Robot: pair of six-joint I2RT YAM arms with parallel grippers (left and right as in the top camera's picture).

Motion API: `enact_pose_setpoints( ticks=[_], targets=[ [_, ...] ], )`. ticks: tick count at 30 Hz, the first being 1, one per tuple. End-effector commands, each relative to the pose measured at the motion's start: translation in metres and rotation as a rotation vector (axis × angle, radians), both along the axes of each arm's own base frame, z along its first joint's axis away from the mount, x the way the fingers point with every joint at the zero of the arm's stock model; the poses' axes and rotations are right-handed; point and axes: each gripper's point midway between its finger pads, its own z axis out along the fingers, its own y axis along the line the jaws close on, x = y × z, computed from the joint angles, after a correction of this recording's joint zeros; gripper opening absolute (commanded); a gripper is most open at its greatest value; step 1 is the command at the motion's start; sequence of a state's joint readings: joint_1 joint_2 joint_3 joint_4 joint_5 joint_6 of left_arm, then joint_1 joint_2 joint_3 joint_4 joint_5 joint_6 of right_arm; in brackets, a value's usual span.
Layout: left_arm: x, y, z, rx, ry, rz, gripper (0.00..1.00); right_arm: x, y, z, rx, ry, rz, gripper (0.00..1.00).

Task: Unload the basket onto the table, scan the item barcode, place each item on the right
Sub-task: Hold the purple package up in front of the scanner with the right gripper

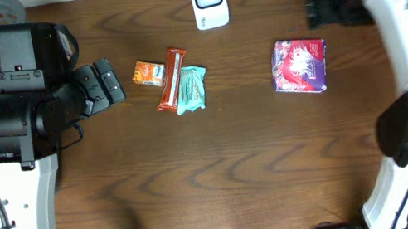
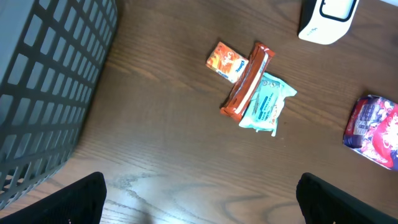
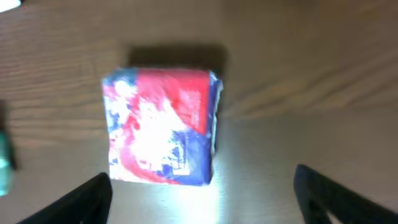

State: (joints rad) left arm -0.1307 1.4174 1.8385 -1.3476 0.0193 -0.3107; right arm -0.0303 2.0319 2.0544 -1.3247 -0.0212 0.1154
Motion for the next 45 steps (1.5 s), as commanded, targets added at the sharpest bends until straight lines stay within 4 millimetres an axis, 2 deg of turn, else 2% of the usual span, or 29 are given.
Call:
enact_pose_setpoints(
  ticks=[1,4,7,8,9,10,11,13,15,16,19,22,24,28,31,33,35,36,39,42,45],
  targets=[
    [0.0,0.003,0.001,0.01,-0.003,0.012,0.98,-0.016,0.013,-0.044,0.459,0.085,0.084,0.84],
    [0.0,0.003,0.001,0.01,-0.003,0.012,0.98,-0.021,0.009,-0.07,0.6,0.095,0.053,0.85],
    [0.0,0.003,0.001,0.01,-0.003,0.012,0.98,-0.027,0.003,-0.103,0.628,0.11,0.016,0.84],
    [0.0,0.003,0.001,0.01,-0.003,0.012,0.98,-0.029,0.003,-0.113,0.631,0.112,0.005,0.84],
    [0.0,0.003,0.001,0.01,-0.003,0.012,0.98,-0.032,0.006,-0.133,0.641,0.111,-0.017,0.82],
    [0.0,0.003,0.001,0.01,-0.003,0.012,0.98,-0.033,0.007,-0.14,0.645,0.111,-0.027,0.8],
    [0.0,0.003,0.001,0.01,-0.003,0.012,0.98,-0.035,0.01,-0.147,0.647,0.113,-0.04,0.75],
    [0.0,0.003,0.001,0.01,-0.003,0.012,0.98,-0.039,0.016,-0.161,0.653,0.119,-0.061,0.54],
    [0.0,0.003,0.001,0.01,-0.003,0.012,0.98,-0.039,0.027,-0.164,0.685,0.114,-0.053,0.18],
    [0.0,0.003,0.001,0.01,-0.003,0.012,0.98,-0.038,0.035,-0.162,0.712,0.107,-0.036,0.01],
    [0.0,0.003,0.001,0.01,-0.003,0.012,0.98,-0.03,0.067,-0.141,0.863,0.062,0.037,0.01],
    [0.0,0.003,0.001,0.01,-0.003,0.012,0.98,-0.014,0.108,-0.099,1.118,-0.022,0.132,0.01],
    [0.0,0.003,0.001,0.01,-0.003,0.012,0.98,-0.002,0.127,-0.079,1.213,-0.042,0.154,0.01],
    [0.0,0.003,0.001,0.01,-0.003,0.012,0.98,0.036,0.167,-0.046,1.266,-0.124,0.172,0.01],
    [0.0,0.003,0.001,0.01,-0.003,0.012,0.98,0.071,0.19,-0.013,1.256,-0.316,0.171,0.01],
    [0.0,0.003,0.001,0.01,-0.003,0.012,0.98,0.092,0.199,0.006,1.245,-0.449,0.118,0.01],
    [0.0,0.003,0.001,0.01,-0.003,0.012,0.98,0.109,0.202,0.012,1.215,-0.543,0.031,0.01],
    [0.0,0.003,0.001,0.01,-0.003,0.012,0.98,0.118,0.204,0.009,1.175,-0.583,-0.036,0.01],
    [0.0,0.003,0.001,0.01,-0.003,0.012,0.98,0.128,0.206,-0.012,1.076,-0.6,-0.182,0.01],
    [0.0,0.003,0.001,0.01,-0.003,0.012,0.98,0.134,0.209,-0.015,0.994,-0.669,-0.217,0.01],
    [0.0,0.003,0.001,0.01,-0.003,0.012,0.98,0.14,0.207,-0.007,0.968,-0.713,-0.223,0.01]
  ],
)
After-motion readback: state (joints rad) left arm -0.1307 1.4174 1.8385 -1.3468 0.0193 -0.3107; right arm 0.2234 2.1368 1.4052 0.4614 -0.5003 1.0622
